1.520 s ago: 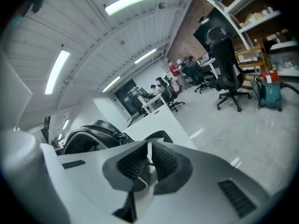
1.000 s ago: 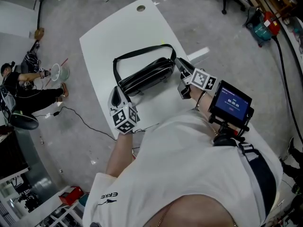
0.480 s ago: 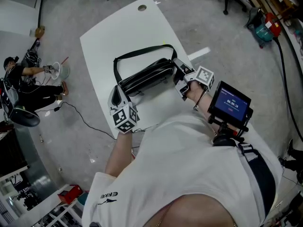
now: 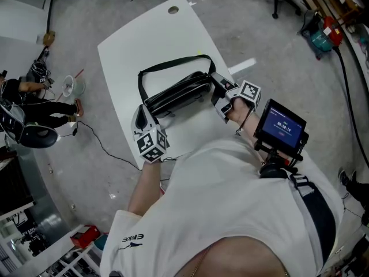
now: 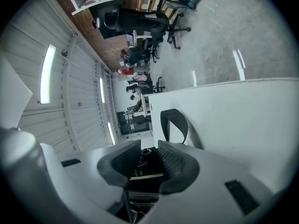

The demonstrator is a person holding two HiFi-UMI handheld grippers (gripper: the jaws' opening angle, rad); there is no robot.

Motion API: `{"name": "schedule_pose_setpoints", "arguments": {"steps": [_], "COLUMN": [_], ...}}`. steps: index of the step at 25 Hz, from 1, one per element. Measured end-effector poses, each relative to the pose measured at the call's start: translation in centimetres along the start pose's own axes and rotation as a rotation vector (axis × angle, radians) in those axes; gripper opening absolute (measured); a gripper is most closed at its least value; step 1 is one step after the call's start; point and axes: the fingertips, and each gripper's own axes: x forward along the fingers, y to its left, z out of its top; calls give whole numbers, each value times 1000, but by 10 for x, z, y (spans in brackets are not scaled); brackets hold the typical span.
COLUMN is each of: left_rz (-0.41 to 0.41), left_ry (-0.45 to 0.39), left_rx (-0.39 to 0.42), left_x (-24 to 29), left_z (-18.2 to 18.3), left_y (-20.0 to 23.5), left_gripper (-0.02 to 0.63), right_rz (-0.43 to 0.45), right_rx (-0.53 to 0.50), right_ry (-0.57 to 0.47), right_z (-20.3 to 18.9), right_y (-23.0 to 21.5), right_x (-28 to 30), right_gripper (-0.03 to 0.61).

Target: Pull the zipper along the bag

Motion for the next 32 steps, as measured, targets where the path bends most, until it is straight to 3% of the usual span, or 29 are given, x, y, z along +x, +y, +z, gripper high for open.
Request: {"name": "schedule_pose_setpoints", "arguments": {"steps": [12,25,32], "left_rz": [-1,8,7], "left_ry": [0,-8,-12], "left_rx": [14,8,5], "left_x": [-1,-4,-3], "left_z": [-5,-3,-4], "left_y": [-1,3,3], "left_gripper": [3,3,2], "right_rz": [-25,36,146], "right_rx": [-68,-142,-152], "right_ry": [238,200,208], "right_z": [-4,-4,-10], "right_y": [4,37,58], "right_x": [3,0,-2], "right_gripper": [101,100,100]}}
